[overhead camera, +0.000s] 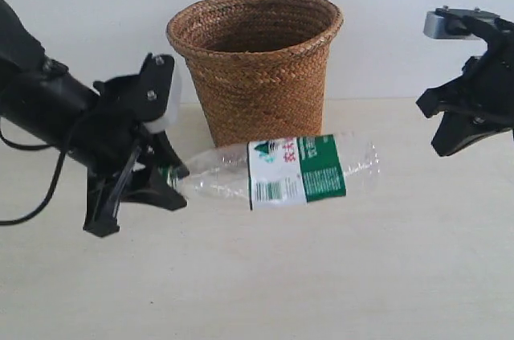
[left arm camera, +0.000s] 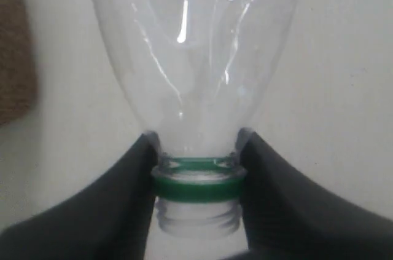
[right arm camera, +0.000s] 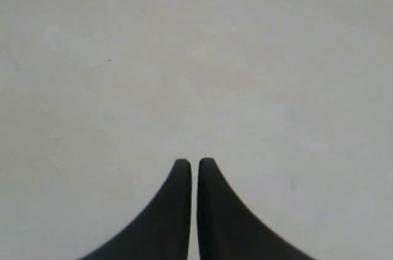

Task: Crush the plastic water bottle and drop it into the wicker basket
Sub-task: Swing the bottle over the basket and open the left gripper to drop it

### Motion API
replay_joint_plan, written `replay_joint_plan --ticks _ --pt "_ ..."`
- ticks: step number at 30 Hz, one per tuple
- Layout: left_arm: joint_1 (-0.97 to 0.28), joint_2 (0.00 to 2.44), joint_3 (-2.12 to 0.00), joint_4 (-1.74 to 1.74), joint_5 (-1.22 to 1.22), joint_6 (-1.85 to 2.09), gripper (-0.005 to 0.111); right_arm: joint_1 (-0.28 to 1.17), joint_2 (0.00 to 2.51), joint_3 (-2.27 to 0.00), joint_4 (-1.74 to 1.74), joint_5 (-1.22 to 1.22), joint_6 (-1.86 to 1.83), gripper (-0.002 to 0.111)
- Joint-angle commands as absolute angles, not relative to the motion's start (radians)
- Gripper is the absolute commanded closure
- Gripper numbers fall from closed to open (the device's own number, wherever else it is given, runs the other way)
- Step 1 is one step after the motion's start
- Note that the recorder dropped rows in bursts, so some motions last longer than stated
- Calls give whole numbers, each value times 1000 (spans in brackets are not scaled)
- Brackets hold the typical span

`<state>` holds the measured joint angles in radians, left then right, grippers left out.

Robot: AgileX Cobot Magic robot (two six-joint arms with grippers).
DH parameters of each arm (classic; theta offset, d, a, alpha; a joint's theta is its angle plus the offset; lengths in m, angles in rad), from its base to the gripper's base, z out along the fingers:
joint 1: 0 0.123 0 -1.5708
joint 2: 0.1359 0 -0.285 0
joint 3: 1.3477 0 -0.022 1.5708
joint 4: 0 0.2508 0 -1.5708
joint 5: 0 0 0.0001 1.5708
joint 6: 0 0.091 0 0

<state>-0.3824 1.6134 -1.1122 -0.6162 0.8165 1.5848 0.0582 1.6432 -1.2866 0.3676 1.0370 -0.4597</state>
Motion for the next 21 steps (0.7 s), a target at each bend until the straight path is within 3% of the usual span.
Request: replay_joint_plan --ticks 1,5,7,8,9,10,11,12,14,17,21 --pt "-380 1571 -1233 -609 746 1457 102 8 1633 -1280 369 974 -473 108" --pt "-382 1630 -1406 -677 471 1401 101 8 1633 -1280 386 942 -469 108" --pt "-382 1682 -1468 -722 333 1401 91 8 1633 -1280 407 945 -469 108" --pt "-382 1719 -1505 -721 314 1401 79 8 1633 -1280 416 955 -469 108" --pt "-382 1768 -1542 -721 314 1403 58 8 1633 -1280 421 964 -471 108" --pt "-382 1811 -1601 -724 314 1404 28 8 1633 -1280 425 973 -473 108" --pt "-382 1828 -1622 -734 314 1401 14 8 1633 -1280 427 973 -473 108" --pt "-382 1843 -1643 -751 316 1389 8 8 1633 -1280 432 971 -473 108" --pt "-382 1847 -1650 -749 316 1368 11 8 1633 -1280 437 967 -476 108" --pt "-382 1844 -1650 -749 323 1368 25 8 1633 -1280 452 959 -484 108" --pt "-380 1822 -1650 -690 384 1350 56 8 1641 -1280 451 957 -488 108"
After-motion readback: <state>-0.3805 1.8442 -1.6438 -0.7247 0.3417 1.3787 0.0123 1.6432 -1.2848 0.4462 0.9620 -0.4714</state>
